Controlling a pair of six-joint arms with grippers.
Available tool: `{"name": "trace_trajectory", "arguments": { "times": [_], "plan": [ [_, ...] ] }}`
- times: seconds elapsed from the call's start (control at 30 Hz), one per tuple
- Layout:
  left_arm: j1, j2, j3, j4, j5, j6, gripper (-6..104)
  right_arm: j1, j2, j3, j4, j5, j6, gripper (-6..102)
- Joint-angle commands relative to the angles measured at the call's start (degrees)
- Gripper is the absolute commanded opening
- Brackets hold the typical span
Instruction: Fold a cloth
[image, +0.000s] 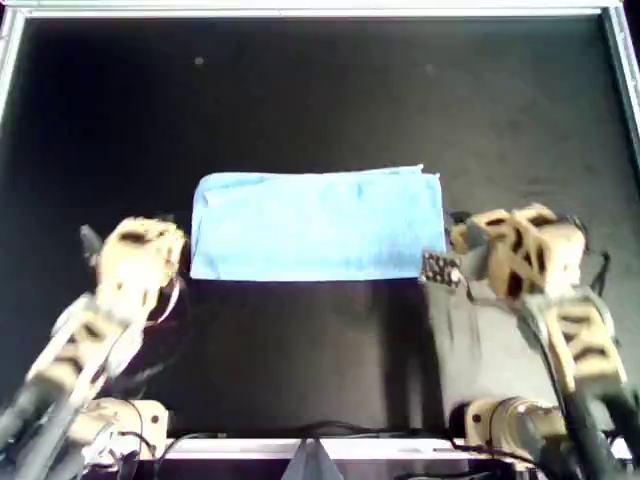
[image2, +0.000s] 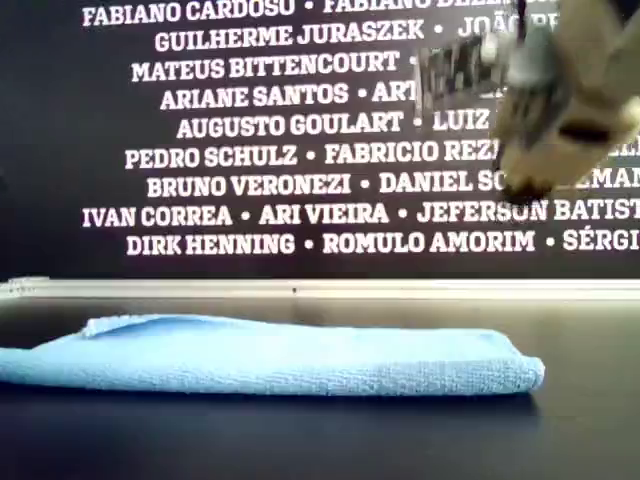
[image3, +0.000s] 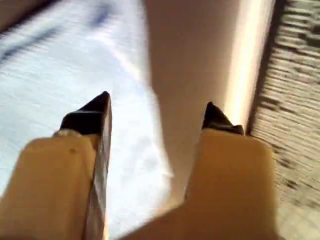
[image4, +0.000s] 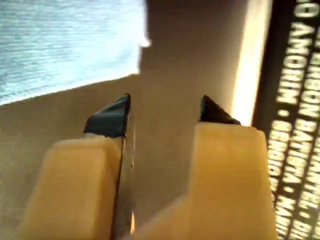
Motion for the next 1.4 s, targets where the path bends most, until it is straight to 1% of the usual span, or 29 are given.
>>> {"name": "trace_trajectory", "arguments": {
  "times": [0.0,0.07,0.13,0.23,0.27,0.3,0.33,0.37,0.43,0.47,0.5,0.53,0.6,0.67,0.77,0.9,0.93,0.97,1.0,1.1,1.13,1.17,1.23,1.37],
  "plan": [
    [0.35,20.04,4.31,0.0,-0.44,0.18,65,-0.62,14.85,3.87,0.62,0.44,0.0,54],
    [0.44,30.32,7.56,0.0,-0.44,0.18,65,-0.7,22.85,8.61,0.62,0.44,0.0,54],
    [0.44,36.21,8.61,0.0,-0.53,0.18,65,-0.7,31.64,13.27,0.62,0.44,0.09,54],
    [0.53,34.8,9.23,0.0,-0.53,0.26,65,-1.05,43.95,17.93,0.7,0.53,-0.18,54],
    [0.53,34.72,9.67,0.0,-0.53,0.26,65,-1.85,45.35,17.49,0.7,0.53,-0.35,54],
    [0.53,34.72,9.67,0.0,-0.53,0.26,65,-2.9,45.53,17.58,0.79,0.53,-1.05,54],
    [0.53,34.72,9.76,0.0,-0.53,0.26,65,-4.13,44.65,18.02,0.79,0.53,-2.29,54],
    [0.53,34.72,9.76,0.0,-0.53,0.26,65,-5.54,43.95,18.98,0.79,0.53,-3.96,54],
    [1.14,34.72,9.32,0.0,-0.53,0.26,65,-8.35,41.04,19.95,0.44,0.53,-8.0,55],
    [2.29,34.72,9.05,0.0,-0.53,0.26,65,-9.84,40.43,21.09,-0.35,0.53,-9.93,55],
    [3.87,34.72,9.05,0.0,-0.53,0.26,65,-11.34,40.78,22.68,-0.44,0.53,-11.43,55],
    [6.15,34.72,9.58,0.0,-0.53,0.26,65,-12.3,40.96,24.08,-0.62,0.53,-12.3,55],
    [11.43,34.72,9.93,0.0,-0.44,0.26,65,-13.45,42.19,26.28,-1.67,0.53,-12.3,55],
    [15.47,34.72,10.99,0.0,0.44,0.26,65,-13.45,43.86,29.0,-4.04,0.53,-12.22,55],
    [17.05,34.72,14.5,0.09,0.62,0.26,65,-13.45,44.3,33.93,-9.4,0.53,-12.13,55],
    [17.14,34.72,20.48,0.09,0.62,0.26,65,-13.54,44.3,34.1,-11.51,0.53,-12.04,54],
    [17.14,34.72,21.53,0.09,0.53,0.26,65,-13.54,44.3,34.1,-11.25,0.53,-11.87,54],
    [17.14,34.72,22.68,0.09,0.53,0.26,65,-13.54,44.3,34.1,-11.07,0.53,-11.25,54],
    [17.14,34.72,23.64,0.09,0.53,0.26,65,-13.71,44.3,34.1,-10.63,0.53,-10.2,55],
    [17.14,34.72,24.52,0.62,0.53,0.62,65,-14.59,44.3,34.1,-9.67,0.53,-6.15,54],
    [17.14,34.72,24.52,1.49,0.53,0.88,65,-15.21,44.3,34.1,-9.05,0.53,-5.27,54],
    [17.14,34.72,24.52,2.55,0.53,1.32,65,-15.82,44.3,34.1,-8.26,0.53,-5.1,54],
    [16.79,34.72,24.52,4.75,0.62,1.76,65,-16.7,44.21,34.1,-6.42,0.53,-5.36,54],
    [16.61,34.72,24.52,6.59,0.62,1.76,65,-16.61,43.15,34.1,-2.81,0.44,-6.15,54]
  ]
}}
